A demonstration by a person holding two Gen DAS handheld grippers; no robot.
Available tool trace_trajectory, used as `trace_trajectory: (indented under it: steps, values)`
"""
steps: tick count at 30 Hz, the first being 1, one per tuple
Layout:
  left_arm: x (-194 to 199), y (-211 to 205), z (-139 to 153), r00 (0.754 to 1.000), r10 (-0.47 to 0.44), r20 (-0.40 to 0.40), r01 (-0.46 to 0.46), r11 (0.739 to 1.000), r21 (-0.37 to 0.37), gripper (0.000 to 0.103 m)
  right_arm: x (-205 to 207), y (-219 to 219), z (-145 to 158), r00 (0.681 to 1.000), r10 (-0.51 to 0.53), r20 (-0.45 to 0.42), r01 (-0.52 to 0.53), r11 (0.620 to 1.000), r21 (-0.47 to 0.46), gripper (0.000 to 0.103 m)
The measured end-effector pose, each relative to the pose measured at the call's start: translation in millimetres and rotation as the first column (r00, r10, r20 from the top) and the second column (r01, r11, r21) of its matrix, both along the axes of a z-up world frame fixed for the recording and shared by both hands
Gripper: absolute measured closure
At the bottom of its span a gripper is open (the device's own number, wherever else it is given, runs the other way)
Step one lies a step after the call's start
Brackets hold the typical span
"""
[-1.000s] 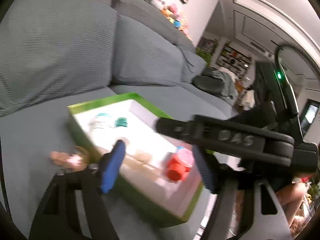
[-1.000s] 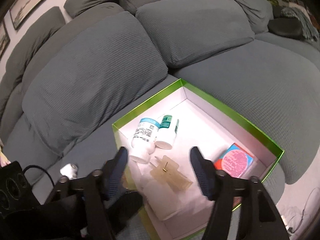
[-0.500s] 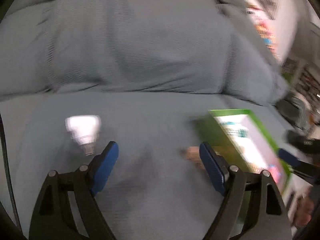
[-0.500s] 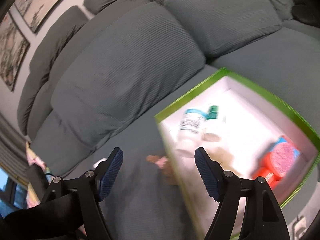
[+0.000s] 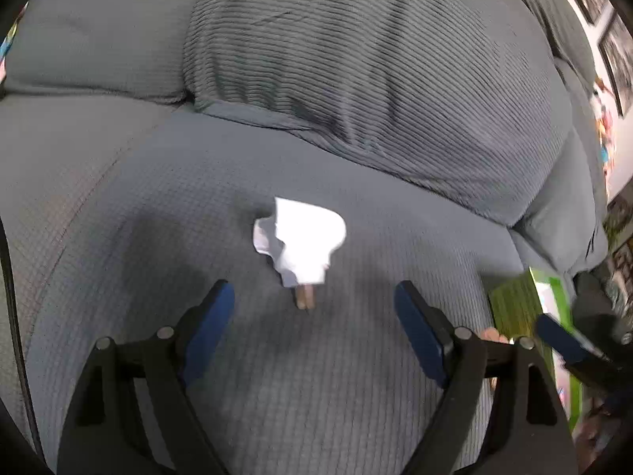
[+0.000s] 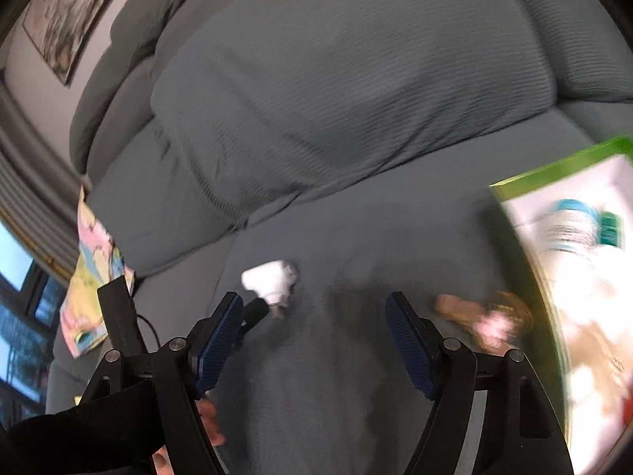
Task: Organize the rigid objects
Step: 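Move the right tool to the white plug and close on it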
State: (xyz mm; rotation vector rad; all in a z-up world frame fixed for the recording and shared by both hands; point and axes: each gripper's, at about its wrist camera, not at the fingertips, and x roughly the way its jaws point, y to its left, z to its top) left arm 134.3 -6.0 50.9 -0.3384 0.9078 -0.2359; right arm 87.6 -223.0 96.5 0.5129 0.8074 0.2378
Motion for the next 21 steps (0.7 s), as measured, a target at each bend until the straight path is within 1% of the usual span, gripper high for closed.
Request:
trace_trajectory:
  steps: [4, 7, 10, 12, 14, 16, 18, 20, 21]
  values:
    - [10.7, 11.9, -9.1, 0.999, 0.018, -0.026, -0.020, 0.999, -0.048, 0.022, 42.6, 27.8, -19.1, 0.993, 0.101, -0.067, -0.100, 0.995, 0.027, 0.027]
    - [18.6, 13.9, -19.0, 0.998, 0.005, -0.059, -0.008, 0.998, -0.062, 0.022, 69.3, 44.7, -33.6, 0.986, 0.131, -0.107, -0.130, 0.991, 0.024, 0.027]
    - [23.9, 12.5, -24.9, 0.998, -0.015, -0.062, 0.009, 0.997, -0.082, 0.022, 91.5, 54.6, -50.4, 0.973, 0.172, -0.151, -0.162, 0.984, 0.079, 0.027]
    - [27.5, 12.2, -28.5, 0.998, -0.016, -0.069, 0.009, 0.996, -0.088, 0.022, 102.1, 60.5, -56.9, 0.968, 0.192, -0.162, -0.181, 0.980, 0.080, 0.027]
    - [31.1, 13.2, -31.1, 0.997, -0.003, -0.072, -0.004, 0.996, -0.092, 0.025, 111.0, 65.8, -58.3, 0.968, 0.193, -0.159, -0.188, 0.981, 0.050, 0.027]
    - [31.5, 13.2, -30.3, 0.998, -0.002, -0.062, -0.004, 0.995, -0.097, 0.025, 118.6, 72.6, -61.4, 0.964, 0.215, -0.156, -0.210, 0.977, 0.045, 0.027]
    - [31.9, 13.1, -29.2, 0.998, -0.003, -0.056, -0.003, 0.996, -0.093, 0.028, 126.0, 82.0, -65.5, 0.955, 0.248, -0.160, -0.244, 0.969, 0.046, 0.027]
    - [33.5, 13.9, -30.9, 0.999, 0.007, -0.053, -0.011, 0.996, -0.089, 0.037, 131.0, 91.0, -69.7, 0.952, 0.261, -0.161, -0.260, 0.965, 0.026, 0.027]
    - [34.9, 14.3, -31.9, 0.999, 0.012, -0.051, -0.017, 0.996, -0.087, 0.039, 132.9, 94.3, -70.6, 0.951, 0.263, -0.162, -0.264, 0.964, 0.018, 0.027]
